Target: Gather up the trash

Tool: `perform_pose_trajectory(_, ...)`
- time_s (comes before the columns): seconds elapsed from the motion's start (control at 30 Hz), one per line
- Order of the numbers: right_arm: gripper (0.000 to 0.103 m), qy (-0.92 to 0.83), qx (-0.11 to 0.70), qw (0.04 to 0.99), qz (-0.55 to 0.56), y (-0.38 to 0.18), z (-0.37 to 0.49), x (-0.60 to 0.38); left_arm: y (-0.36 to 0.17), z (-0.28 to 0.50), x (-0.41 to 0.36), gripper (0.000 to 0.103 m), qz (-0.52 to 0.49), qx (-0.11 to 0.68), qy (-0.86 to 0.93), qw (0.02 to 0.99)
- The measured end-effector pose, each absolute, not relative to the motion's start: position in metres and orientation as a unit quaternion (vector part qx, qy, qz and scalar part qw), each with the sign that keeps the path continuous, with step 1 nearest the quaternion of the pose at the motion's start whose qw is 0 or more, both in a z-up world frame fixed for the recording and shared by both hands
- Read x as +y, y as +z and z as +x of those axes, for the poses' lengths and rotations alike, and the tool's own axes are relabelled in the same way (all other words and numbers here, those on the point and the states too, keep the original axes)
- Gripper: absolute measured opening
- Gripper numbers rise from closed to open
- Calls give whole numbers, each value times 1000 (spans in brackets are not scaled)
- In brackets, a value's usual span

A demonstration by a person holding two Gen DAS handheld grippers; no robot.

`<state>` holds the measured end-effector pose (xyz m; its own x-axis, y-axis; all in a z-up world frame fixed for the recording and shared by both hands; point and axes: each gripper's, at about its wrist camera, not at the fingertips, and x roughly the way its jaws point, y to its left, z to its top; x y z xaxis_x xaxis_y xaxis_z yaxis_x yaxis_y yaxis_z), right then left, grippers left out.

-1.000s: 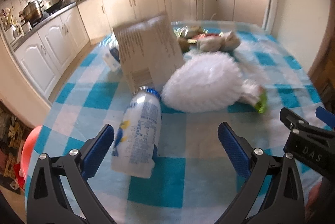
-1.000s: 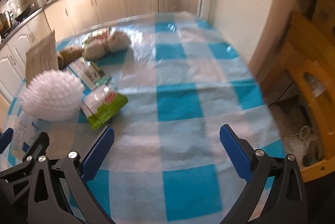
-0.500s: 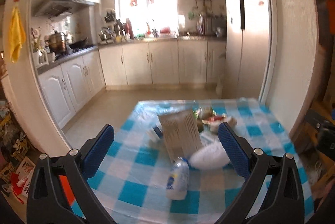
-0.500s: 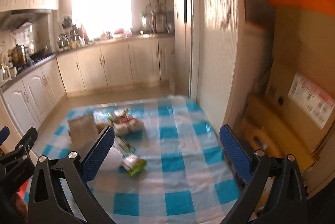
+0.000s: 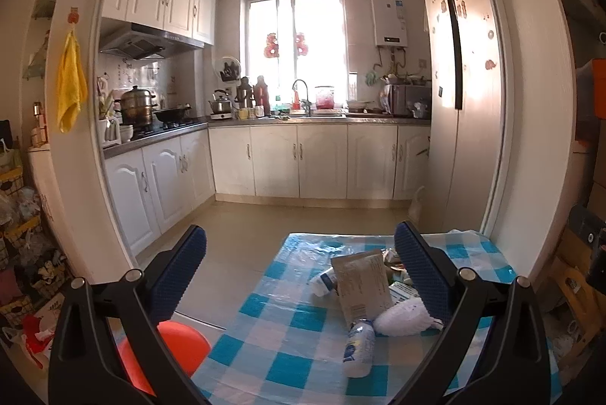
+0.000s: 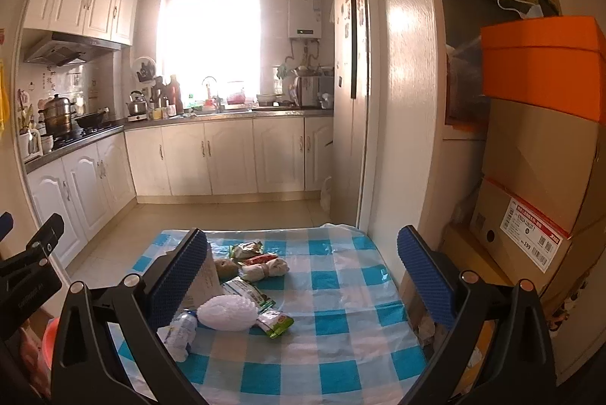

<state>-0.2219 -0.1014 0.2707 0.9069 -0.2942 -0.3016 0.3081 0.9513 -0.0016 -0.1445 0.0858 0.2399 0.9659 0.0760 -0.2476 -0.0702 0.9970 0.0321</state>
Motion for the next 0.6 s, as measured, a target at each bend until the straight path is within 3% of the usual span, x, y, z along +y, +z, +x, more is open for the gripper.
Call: perform_pose_trajectory(0.6,99,-153,134,979,11,277,-239,-94,250,-168,96,100,6,106,40,994)
